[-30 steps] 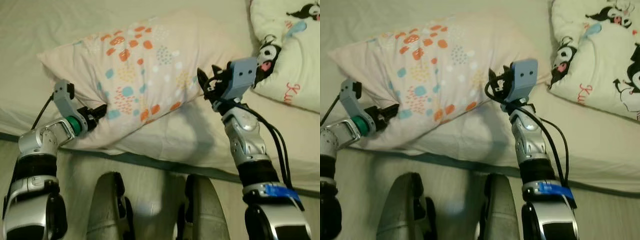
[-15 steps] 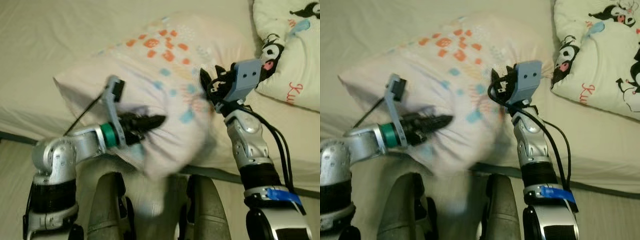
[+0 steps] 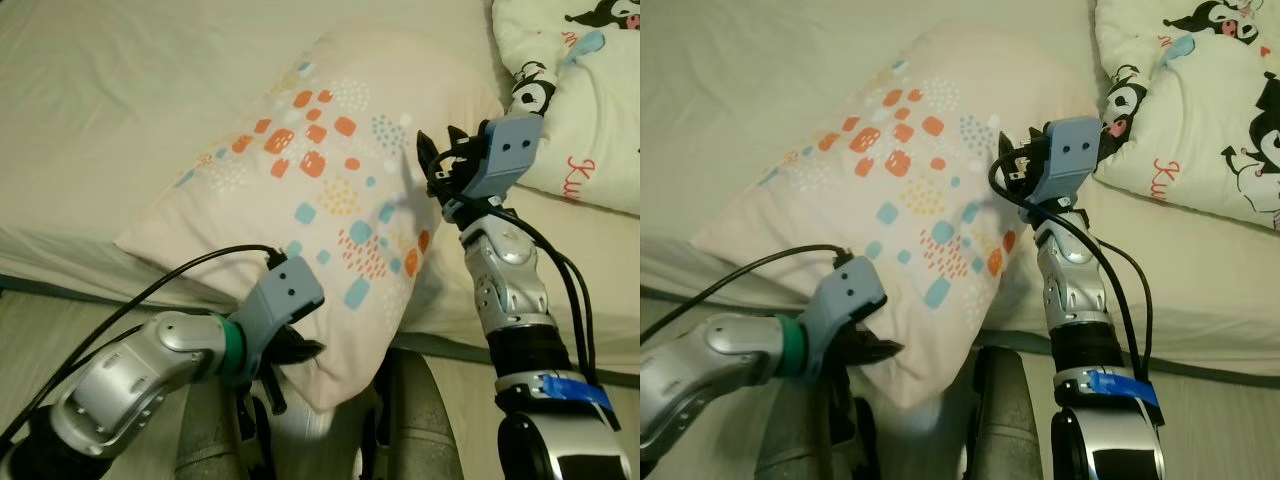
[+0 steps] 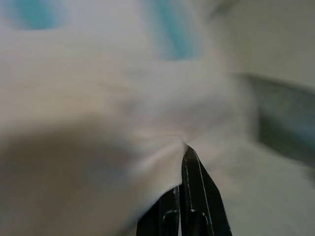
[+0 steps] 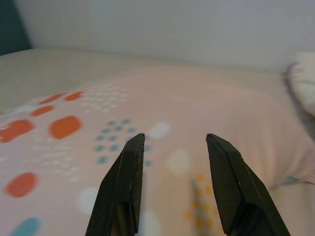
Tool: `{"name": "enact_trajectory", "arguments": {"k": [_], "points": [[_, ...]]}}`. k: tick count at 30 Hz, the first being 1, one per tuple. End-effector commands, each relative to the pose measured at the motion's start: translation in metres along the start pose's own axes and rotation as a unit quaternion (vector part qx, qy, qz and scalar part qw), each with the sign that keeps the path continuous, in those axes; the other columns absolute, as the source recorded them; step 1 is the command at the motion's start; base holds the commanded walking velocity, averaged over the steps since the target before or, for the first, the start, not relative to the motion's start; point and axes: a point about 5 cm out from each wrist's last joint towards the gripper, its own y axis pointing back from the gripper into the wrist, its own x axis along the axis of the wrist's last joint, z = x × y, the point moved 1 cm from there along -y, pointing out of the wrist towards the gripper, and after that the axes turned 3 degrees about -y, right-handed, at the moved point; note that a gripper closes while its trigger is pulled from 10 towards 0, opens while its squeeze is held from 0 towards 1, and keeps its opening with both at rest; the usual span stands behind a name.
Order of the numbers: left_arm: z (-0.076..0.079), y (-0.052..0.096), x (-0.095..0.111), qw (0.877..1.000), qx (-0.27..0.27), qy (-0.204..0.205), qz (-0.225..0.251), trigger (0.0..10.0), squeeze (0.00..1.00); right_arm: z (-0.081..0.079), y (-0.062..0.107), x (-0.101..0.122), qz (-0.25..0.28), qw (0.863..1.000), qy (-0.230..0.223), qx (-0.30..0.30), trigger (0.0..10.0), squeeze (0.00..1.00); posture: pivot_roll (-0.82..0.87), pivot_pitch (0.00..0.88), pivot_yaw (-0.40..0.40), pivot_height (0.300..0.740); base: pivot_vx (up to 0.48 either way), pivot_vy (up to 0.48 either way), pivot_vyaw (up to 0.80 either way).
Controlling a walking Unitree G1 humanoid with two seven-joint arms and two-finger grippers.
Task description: Clean up the room
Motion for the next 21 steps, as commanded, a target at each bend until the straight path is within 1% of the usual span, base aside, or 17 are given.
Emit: {"name": "enact_trajectory", "arguments": {"k": [1, 3, 4, 6, 8, 9, 10, 12, 13, 14, 15, 16, 17, 18, 19, 20, 21], "points": [[-0.028, 0.002, 0.015, 0.995, 0.088, -0.006, 0.052, 10.0, 0.0, 0.007, 0.004, 0.001, 0.005, 0.999, 0.002, -0.035, 10.0, 0.0, -0.02, 0.202, 0.031, 0.59, 0.0, 0.0, 0.0], [-0.053, 0.018, 0.042, 0.983, 0.113, 0.059, 0.132, 10.0, 0.0, 0.014, 0.007, 0.004, 0.013, 0.997, -0.001, -0.071, 10.0, 0.0, -0.02, 0.206, 0.031, 0.59, 0.0, 0.0, 0.0], [-0.066, 0.029, 0.057, 0.976, 0.1, 0.092, 0.172, 10.0, 0.0, 0.018, 0.009, 0.007, 0.02, 0.995, 0.001, -0.097, 10.0, 0.0, -0.02, 0.207, 0.032, 0.59, 0.0, 0.0, 0.0], [-0.079, 0.046, 0.074, 0.965, 0.074, 0.12, 0.221, 10.0, 0.0, 0.024, 0.013, 0.011, 0.03, 0.991, 0.0, -0.131, 10.0, 0.0, -0.03, 0.211, 0.034, 0.59, 0.0, 0.0, 0.0], [-0.083, 0.05, 0.078, 0.963, 0.067, 0.115, 0.234, 10.0, 0.0, 0.026, 0.014, 0.013, 0.034, 0.99, -0.003, -0.14, 10.0, 0.0, -0.03, 0.211, 0.034, 0.59, 0.0, 0.0, 0.0], [-0.092, 0.057, 0.082, 0.963, 0.06, 0.1, 0.243, 10.0, 0.0, 0.029, 0.017, 0.015, 0.04, 0.986, 0.006, -0.159, 10.0, 0.0, -0.03, 0.212, 0.04, 0.59, 0.0, 0.0, 0.0], [-0.092, 0.057, 0.082, 0.963, 0.06, 0.1, 0.243, 10.0, 0.0, 0.029, 0.017, 0.015, 0.04, 0.986, 0.006, -0.159, 10.0, 0.0, -0.03, 0.212, 0.04, 0.59, 0.0, 0.0, 0.0], [-0.104, 0.062, 0.077, 0.977, 0.069, 0.012, 0.202, 10.0, 0.0, 0.033, 0.024, 0.014, 0.039, 0.982, 0.018, -0.184, 10.0, 0.0, -0.04, 0.213, 0.05, 0.59, 0.0, 0.0, 0.0], [-0.104, 0.062, 0.077, 0.977, 0.069, 0.012, 0.202, 10.0, 0.0, 0.033, 0.024, 0.014, 0.039, 0.982, 0.018, -0.184, 10.0, 0.0, -0.04, 0.213, 0.05, 0.59, 0.0, 0.0, 0.0], [-0.106, 0.061, 0.072, 0.982, 0.066, -0.018, 0.178, 10.0, 0.0, 0.034, 0.027, 0.013, 0.038, 0.981, 0.018, -0.189, 10.0, 0.0, -0.04, 0.213, 0.05, 0.59, 0.0, 0.0, 0.0], [-0.098, 0.055, 0.062, 0.986, 0.048, -0.061, 0.148, 10.0, 0.22, 0.033, 0.029, 0.011, 0.035, 0.981, 0.018, -0.189, 10.0, 0.0, -0.05, 0.213, 0.054, 0.59, 0.0, 0.0, 0.0], [-0.098, 0.055, 0.062, 0.986, 0.048, -0.061, 0.148, 10.0, 0.22, 0.033, 0.029, 0.011, 0.035, 0.981, 0.018, -0.189, 10.0, 0.0, -0.05, 0.213, 0.054, 0.59, 0.0, 0.0, 0.0], [-0.09, 0.05, 0.054, 0.989, 0.023, -0.061, 0.134, 10.0, 1.0, 0.033, 0.031, 0.01, 0.033, 0.981, 0.018, -0.188, 10.0, 0.0, -0.05, 0.213, 0.054, 0.59, 0.0, 0.0, 0.0], [-0.09, 0.05, 0.054, 0.989, 0.023, -0.061, 0.134, 10.0, 1.0, 0.033, 0.031, 0.01, 0.033, 0.981, 0.018, -0.188, 10.0, 0.0, -0.05, 0.213, 0.054, 0.59, 0.0, 0.0, 0.0], [-0.084, 0.046, 0.049, 0.99, 0.005, -0.061, 0.126, 10.0, 1.0, 0.033, 0.032, 0.009, 0.03, 0.981, 0.019, -0.19, 10.0, 0.0, -0.05, 0.215, 0.056, 0.59, 0.0, 0.0, 0.0], [-0.071, 0.046, 0.034, 0.991, -0.035, -0.095, 0.09, 10.0, 1.0, 0.033, 0.034, 0.008, 0.025, 0.98, 0.021, -0.195, 10.0, 0.0, -0.05, 0.216, 0.056, 0.59, 0.0, 0.0, 0.0], [-0.071, 0.046, 0.034, 0.991, -0.035, -0.095, 0.09, 10.0, 1.0, 0.033, 0.034, 0.008, 0.025, 0.98, 0.021, -0.195, 10.0, 0.0, -0.05, 0.216, 0.056, 0.59, 0.0, 0.0, 0.0]]}}
